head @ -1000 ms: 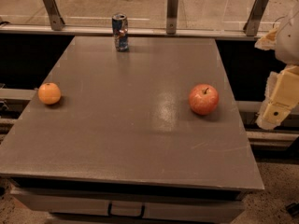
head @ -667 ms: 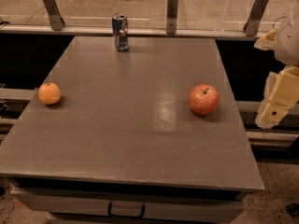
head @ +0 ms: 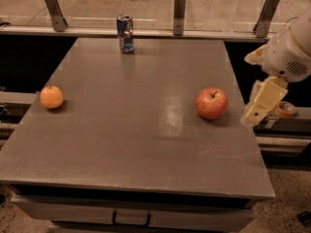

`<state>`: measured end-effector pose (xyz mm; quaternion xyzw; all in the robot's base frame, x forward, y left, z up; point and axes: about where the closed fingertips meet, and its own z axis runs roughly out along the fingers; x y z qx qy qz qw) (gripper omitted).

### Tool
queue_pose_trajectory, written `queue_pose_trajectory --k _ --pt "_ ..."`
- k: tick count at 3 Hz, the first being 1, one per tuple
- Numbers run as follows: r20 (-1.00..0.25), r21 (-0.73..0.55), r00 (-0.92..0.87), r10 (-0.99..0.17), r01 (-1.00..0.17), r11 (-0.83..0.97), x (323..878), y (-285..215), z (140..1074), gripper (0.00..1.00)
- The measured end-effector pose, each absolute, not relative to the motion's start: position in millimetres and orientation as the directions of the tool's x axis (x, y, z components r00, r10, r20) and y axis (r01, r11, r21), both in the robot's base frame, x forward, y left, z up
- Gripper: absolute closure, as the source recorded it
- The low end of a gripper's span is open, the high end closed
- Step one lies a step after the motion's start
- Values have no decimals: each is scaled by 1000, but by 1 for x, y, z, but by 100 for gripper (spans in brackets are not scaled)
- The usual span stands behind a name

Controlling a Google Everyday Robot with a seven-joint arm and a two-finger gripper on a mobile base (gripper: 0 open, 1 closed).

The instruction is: Move apple near orange

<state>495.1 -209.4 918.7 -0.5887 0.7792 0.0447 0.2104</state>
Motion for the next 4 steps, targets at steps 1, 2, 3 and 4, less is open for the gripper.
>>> queue_pose_trajectory --k 1,2,3,4 --pt "-450 -132 -216 -867 -944 304 510 -198 898 0" --pt "-516 -98 -192 -835 -955 280 515 -182 880 0" --pt "-564 -70 -191 -804 -958 277 522 -175 864 0" --pt "-604 -43 -190 -774 -962 270 528 -165 855 18"
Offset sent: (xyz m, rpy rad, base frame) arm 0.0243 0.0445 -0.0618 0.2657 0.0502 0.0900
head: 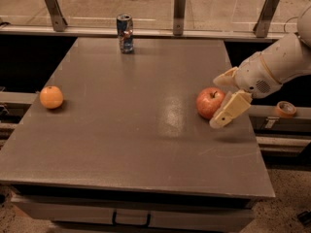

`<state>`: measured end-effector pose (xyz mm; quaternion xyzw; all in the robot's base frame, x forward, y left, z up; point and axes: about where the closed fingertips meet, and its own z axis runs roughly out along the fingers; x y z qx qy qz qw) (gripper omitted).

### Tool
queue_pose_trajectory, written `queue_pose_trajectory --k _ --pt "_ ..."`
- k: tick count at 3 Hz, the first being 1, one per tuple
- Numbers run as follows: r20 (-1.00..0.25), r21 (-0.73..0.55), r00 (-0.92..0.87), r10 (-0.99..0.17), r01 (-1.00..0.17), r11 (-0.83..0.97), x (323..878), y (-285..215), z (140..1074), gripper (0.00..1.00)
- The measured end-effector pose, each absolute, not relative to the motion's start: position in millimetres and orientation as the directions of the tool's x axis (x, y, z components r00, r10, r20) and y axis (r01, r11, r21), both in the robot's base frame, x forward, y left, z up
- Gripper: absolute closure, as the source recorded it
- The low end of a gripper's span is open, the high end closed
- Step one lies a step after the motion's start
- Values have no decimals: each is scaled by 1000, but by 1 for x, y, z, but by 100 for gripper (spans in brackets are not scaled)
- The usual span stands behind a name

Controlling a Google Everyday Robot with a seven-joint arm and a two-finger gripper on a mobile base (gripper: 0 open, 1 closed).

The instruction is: Move apple near orange

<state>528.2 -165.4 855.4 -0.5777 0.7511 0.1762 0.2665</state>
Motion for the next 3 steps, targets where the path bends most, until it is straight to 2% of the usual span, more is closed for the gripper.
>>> queue_pose_trajectory --k 2,3 --pt "-642 7 -198 -741 -968 252 529 -150 850 64" --pt "-687 3 -168 -707 -973 229 526 -142 883 87"
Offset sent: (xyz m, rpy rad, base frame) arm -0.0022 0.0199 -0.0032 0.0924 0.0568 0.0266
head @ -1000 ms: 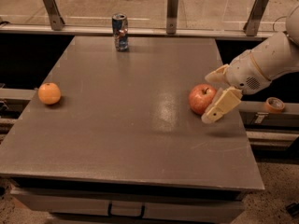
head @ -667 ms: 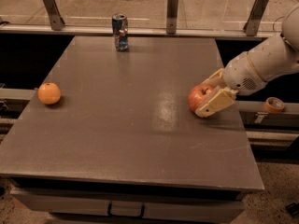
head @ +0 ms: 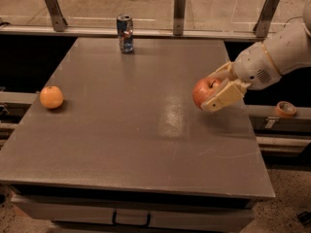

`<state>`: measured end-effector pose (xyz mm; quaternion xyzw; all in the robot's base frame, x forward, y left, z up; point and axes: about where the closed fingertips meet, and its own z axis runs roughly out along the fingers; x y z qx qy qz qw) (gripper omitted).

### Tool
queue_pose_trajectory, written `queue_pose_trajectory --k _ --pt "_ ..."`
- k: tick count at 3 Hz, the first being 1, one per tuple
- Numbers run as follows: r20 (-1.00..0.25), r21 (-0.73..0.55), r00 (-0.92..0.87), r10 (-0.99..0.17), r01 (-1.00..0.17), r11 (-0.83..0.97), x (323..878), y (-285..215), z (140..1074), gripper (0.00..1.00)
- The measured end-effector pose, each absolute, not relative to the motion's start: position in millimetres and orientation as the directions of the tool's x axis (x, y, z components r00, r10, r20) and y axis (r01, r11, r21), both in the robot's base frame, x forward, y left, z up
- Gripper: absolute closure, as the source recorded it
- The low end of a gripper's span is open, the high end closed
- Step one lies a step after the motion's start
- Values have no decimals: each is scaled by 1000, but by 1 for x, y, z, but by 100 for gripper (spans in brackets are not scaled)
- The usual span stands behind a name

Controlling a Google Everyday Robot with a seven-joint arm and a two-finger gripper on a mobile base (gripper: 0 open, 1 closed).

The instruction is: Move apple near orange

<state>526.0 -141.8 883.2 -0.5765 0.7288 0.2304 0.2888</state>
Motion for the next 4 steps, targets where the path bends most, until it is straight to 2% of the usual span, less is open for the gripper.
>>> queue_pose_trajectory --k 1,2,3,4 --pt "-691 0 -164 -704 -974 226 527 -140 886 100" --pt "-691 0 -163 -704 -974 226 527 -140 886 100" --pt "-725 -2 -81 -684 -993 120 510 -90 886 100" --pt "-784 -39 69 -616 -997 -62 481 3 901 100"
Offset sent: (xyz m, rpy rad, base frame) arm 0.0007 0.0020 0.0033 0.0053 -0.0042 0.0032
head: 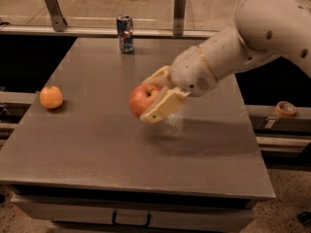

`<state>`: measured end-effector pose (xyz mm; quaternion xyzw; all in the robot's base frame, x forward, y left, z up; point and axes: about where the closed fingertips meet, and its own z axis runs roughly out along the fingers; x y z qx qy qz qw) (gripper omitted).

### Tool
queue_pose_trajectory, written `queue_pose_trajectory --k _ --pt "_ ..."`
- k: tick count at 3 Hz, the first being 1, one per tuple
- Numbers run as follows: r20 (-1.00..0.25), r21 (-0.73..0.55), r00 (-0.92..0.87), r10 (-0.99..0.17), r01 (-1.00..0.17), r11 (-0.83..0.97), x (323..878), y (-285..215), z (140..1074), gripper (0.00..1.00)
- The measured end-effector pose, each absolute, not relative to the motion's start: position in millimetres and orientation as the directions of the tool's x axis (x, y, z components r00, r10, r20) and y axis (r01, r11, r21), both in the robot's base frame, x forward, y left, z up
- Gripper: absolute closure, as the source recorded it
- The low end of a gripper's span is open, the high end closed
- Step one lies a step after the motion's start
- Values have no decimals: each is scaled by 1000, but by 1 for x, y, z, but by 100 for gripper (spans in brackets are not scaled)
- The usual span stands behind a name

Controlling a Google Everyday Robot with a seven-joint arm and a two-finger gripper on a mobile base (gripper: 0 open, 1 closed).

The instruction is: Move apple near orange

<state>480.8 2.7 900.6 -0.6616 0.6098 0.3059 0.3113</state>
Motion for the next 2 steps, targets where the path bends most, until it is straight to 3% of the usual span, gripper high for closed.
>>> queue_pose_trajectory --k 1,2 --pt "-842 -98 193 -504 -973 -208 455 98 926 100" --pt "-846 -101 191 -498 -974 -203 454 101 927 100"
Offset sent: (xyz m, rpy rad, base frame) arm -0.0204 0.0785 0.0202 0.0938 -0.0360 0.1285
